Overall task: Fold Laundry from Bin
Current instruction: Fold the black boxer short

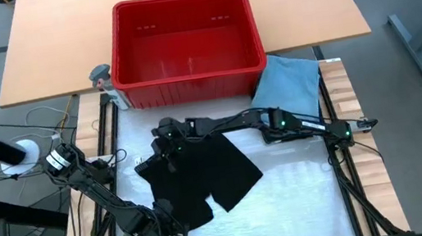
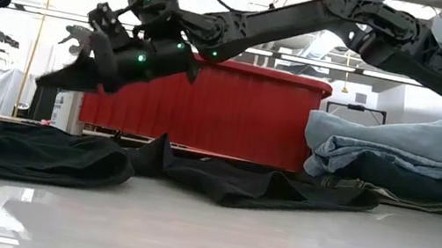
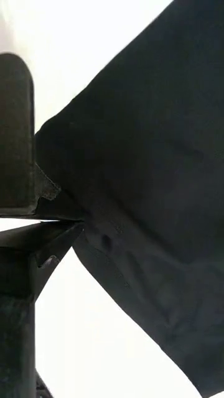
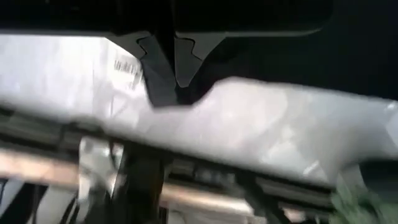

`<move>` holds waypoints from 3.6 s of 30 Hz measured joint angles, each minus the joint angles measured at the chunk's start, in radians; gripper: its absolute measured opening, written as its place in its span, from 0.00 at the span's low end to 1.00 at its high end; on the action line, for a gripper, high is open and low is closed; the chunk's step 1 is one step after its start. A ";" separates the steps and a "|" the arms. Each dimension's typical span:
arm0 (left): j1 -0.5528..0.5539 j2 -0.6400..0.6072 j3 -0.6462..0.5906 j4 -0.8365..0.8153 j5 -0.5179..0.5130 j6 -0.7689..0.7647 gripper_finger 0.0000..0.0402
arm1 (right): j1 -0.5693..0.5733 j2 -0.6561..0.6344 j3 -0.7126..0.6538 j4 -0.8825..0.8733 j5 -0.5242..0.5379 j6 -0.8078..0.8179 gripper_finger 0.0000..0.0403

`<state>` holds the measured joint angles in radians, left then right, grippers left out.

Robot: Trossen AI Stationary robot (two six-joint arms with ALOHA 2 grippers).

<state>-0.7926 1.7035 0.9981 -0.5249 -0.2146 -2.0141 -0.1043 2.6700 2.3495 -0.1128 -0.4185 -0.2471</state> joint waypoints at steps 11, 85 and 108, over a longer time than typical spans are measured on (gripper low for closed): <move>0.000 0.000 -0.008 0.012 0.003 -0.026 0.00 | 0.000 0.068 -0.003 -0.098 0.054 0.000 0.04; -0.005 0.111 -0.012 -0.172 -0.269 -0.128 0.00 | -0.095 0.069 -0.002 -0.201 0.022 0.066 0.04; 0.033 0.022 0.009 -0.257 -0.377 -0.077 0.00 | -0.117 -0.080 -0.005 -0.402 -0.119 -0.007 0.13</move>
<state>-0.7594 1.7256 1.0073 -0.7821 -0.5914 -2.0907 -0.2218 2.5905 2.3444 -0.5145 -0.5376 -0.2540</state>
